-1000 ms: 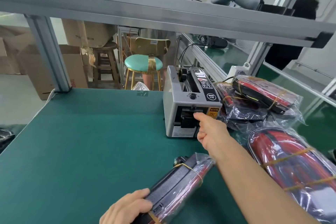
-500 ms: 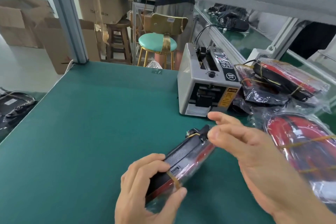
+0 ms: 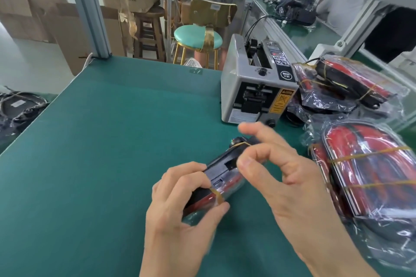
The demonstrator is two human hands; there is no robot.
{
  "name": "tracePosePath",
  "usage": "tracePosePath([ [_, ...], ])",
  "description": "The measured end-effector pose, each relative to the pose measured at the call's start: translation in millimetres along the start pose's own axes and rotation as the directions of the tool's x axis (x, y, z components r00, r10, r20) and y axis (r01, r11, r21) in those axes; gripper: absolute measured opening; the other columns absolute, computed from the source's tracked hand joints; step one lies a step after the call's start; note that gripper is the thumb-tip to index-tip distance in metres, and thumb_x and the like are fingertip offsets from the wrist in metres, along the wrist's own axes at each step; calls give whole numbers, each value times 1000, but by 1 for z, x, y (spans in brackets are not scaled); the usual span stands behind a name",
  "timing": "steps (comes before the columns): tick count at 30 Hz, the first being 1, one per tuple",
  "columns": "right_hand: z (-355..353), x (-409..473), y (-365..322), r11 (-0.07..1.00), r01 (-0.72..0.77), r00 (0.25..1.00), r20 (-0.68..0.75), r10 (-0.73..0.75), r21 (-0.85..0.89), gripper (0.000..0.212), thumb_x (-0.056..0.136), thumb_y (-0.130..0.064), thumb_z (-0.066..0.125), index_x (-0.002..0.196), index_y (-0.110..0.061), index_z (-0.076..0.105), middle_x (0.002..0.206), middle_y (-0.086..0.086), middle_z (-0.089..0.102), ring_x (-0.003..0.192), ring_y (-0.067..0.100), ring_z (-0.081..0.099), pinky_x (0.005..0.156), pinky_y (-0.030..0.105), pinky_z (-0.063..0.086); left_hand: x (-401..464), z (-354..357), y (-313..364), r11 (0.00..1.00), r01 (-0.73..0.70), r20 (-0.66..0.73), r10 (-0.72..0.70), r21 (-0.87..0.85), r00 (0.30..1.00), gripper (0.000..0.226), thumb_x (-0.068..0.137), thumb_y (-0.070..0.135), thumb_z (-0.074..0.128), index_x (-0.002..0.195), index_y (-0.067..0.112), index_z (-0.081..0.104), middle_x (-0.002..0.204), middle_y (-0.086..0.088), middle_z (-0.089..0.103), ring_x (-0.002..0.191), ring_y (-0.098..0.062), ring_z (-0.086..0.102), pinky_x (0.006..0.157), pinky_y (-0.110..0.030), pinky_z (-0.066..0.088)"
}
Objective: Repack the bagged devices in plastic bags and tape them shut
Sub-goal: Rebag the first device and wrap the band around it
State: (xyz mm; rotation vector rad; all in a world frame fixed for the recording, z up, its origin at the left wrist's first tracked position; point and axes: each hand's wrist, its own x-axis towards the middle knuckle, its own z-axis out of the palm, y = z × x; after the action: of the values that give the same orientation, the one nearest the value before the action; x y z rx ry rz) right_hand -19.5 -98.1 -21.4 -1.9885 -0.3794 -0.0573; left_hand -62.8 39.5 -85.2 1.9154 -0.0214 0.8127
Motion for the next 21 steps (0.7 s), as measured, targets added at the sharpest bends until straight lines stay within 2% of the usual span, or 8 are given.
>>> tracePosePath([
  [3,7,0,3,988,74,997,43,-69,-139,17,86,-49,51,83,-34,59,104,-26,66,115,-9,51,116,45,-4,1,-3,-2,1000,19,4,-19,-3,1000,32,62,39,70,90,37,55,108,16,57,95,-25,60,71,-47,52],
  [6,6,1,10,973,158,987,40,-154,-168,24,91,-47,43,85,-29,59,97,-18,66,102,-4,57,112,52,10,2,-2,-2,1000,13,23,-13,-4,1000,34,62,39,70,91,37,53,108,16,56,95,-24,59,71,-49,52],
  [8,4,0,14,975,199,980,43,-195,-96,21,93,-40,46,86,-26,60,94,-19,68,104,-5,57,108,58,19,2,-1,-2,1000,9,35,-9,-4,999,32,63,38,70,90,36,54,108,16,55,95,-22,59,72,-49,51],
  [10,2,-1,19,977,212,975,71,-211,-7,14,92,-36,48,86,-26,56,88,-19,71,112,1,58,109,60,20,4,-2,-5,1000,28,36,-28,-1,999,29,64,39,68,91,38,56,110,17,54,98,-18,58,77,-40,51],
  [12,2,-2,24,964,259,962,112,-251,-63,12,91,-34,49,84,-26,54,84,-18,71,122,2,52,110,57,20,7,-3,-6,998,64,49,-63,-11,997,27,65,41,65,91,42,58,111,17,53,100,-19,57,79,-26,49],
  [14,-1,0,27,949,295,950,137,-279,-113,14,92,-33,49,82,-25,55,80,-20,70,122,2,50,106,55,25,8,-3,-6,997,71,68,-70,-14,995,24,66,41,64,89,45,60,112,18,52,99,-24,58,78,-22,48],
  [18,-8,4,23,948,308,943,159,-293,-77,10,92,-33,50,82,-30,52,76,-21,70,114,3,55,103,34,23,9,-3,-4,1000,19,86,-19,0,996,11,69,37,62,79,40,63,114,16,50,86,-27,57,73,-44,49],
  [21,-11,8,19,950,302,946,147,-289,-73,10,93,-34,49,84,-32,52,77,-21,69,99,-2,59,91,23,30,9,-3,-2,998,-18,91,13,56,996,2,72,34,61,73,35,62,113,14,49,81,-27,57,69,-50,47],
])
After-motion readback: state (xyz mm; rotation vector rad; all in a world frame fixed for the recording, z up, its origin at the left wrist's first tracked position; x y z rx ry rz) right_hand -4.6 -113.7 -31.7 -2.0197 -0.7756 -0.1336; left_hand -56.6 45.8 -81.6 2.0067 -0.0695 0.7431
